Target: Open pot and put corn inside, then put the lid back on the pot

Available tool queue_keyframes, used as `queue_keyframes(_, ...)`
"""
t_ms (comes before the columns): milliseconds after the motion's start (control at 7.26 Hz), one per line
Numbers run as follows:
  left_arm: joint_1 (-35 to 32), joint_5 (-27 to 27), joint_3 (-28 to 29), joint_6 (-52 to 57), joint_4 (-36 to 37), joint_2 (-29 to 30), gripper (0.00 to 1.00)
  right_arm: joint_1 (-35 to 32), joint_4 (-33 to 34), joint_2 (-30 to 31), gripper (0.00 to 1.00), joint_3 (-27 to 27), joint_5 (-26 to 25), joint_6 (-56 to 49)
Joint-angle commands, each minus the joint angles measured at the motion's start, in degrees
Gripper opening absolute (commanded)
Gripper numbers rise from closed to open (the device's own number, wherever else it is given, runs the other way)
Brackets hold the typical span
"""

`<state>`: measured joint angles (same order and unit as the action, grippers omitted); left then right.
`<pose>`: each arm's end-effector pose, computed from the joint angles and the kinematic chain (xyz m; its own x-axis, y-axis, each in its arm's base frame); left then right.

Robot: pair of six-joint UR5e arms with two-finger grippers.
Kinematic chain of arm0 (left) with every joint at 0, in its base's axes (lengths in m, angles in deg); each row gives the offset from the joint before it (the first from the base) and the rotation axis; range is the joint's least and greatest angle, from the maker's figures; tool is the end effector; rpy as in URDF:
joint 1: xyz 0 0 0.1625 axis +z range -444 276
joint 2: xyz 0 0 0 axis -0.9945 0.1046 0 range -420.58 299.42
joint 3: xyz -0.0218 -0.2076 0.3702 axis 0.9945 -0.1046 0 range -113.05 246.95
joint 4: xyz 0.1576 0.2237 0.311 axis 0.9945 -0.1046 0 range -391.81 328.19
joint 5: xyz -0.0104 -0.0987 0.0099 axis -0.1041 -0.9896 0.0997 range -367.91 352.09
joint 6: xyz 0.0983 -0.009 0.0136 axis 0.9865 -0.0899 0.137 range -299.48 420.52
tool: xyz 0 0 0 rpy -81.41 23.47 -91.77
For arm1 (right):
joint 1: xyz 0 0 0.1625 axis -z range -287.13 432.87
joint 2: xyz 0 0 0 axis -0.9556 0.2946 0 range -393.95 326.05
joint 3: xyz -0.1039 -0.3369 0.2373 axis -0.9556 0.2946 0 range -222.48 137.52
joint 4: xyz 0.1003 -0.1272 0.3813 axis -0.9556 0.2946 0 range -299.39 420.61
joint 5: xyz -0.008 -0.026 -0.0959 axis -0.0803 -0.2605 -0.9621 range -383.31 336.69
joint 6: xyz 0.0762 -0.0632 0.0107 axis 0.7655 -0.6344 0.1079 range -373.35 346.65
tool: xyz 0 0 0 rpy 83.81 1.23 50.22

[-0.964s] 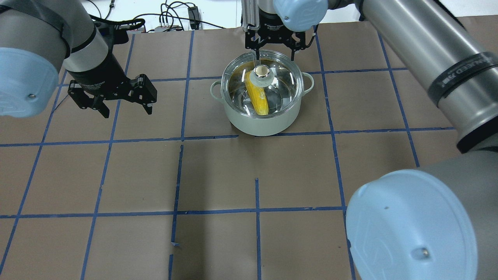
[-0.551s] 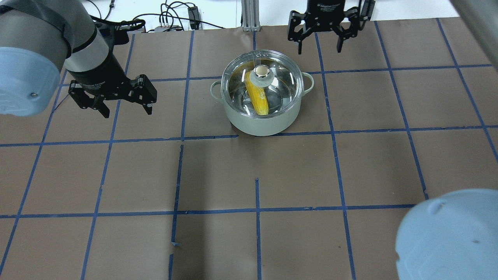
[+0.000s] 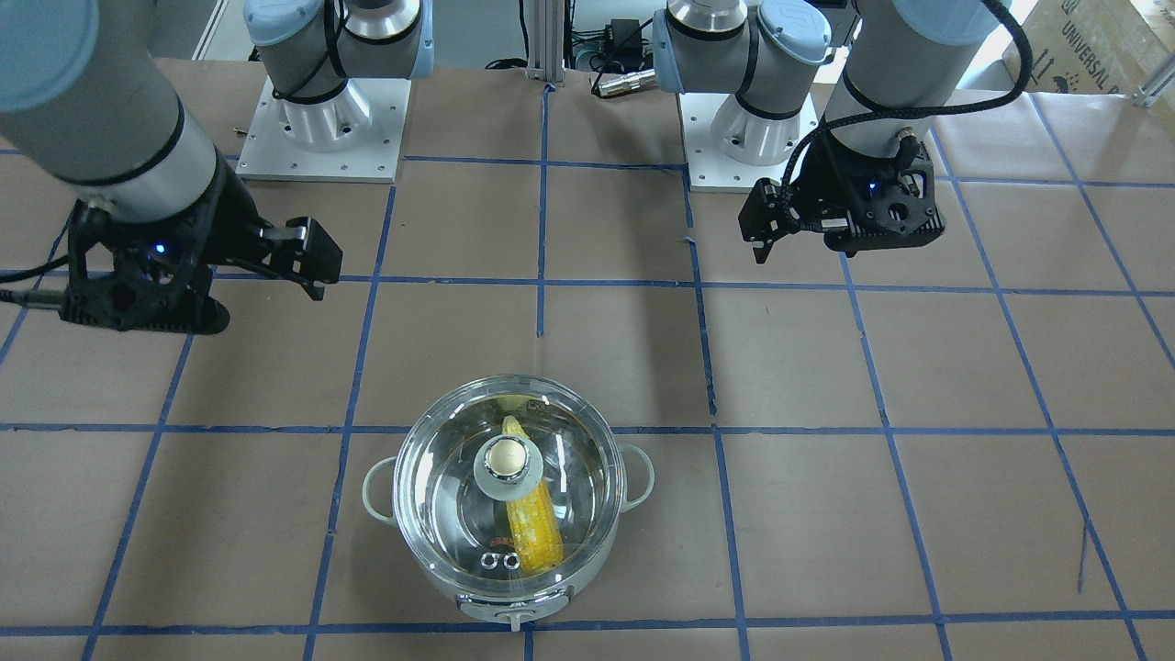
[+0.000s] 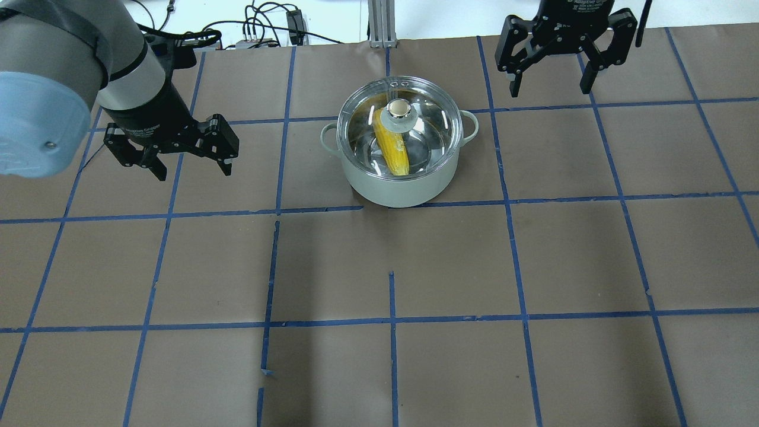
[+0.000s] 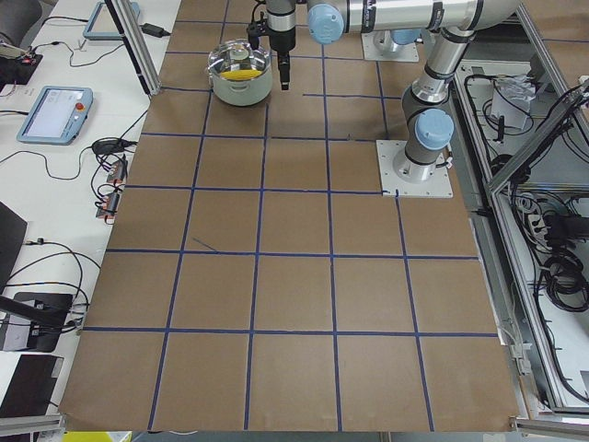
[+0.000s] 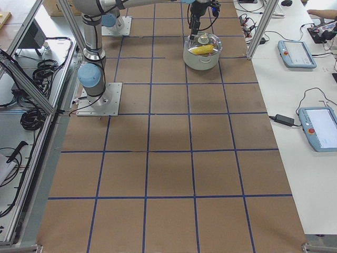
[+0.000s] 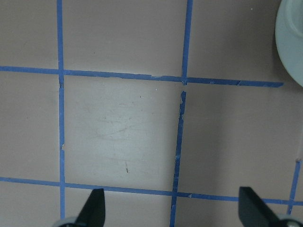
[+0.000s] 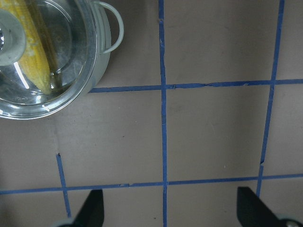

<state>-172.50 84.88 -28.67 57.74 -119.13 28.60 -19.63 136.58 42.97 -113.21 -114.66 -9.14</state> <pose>-0.1160 -0.4840 0.4515 -0.9961 -0.0727 -0.0504 -0.0744 0.9966 0.0346 0.1557 -0.5652 0.5066 -0.9991 0.0260 0.0334 0.0302 0.9905 0.1343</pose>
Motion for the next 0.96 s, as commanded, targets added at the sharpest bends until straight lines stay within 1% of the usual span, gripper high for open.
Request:
queue_keyframes(0, 0.1, -0.1, 0.0, 0.0, 0.0, 0.0, 1.0, -0.5, 4.7, 2.1, 1.0, -4.5, 0.1, 1.7)
queue_keyframes(413, 0.4, -0.2, 0.0, 0.1, 0.0, 0.0, 1.0, -0.2, 6.8, 2.0, 1.0, -6.5, -0.2, 3.1)
queue_keyframes(688, 0.4, -0.2, 0.0, 0.1, 0.0, 0.0, 1.0, -0.2, 10.6, 3.8, 1.0, -10.6, -0.6, 2.9)
queue_keyframes(826, 0.4, -0.2, 0.0, 0.2, 0.0, 0.0, 1.0, 0.0, 11.2, 4.2, 1.0, -10.3, -0.8, 2.8)
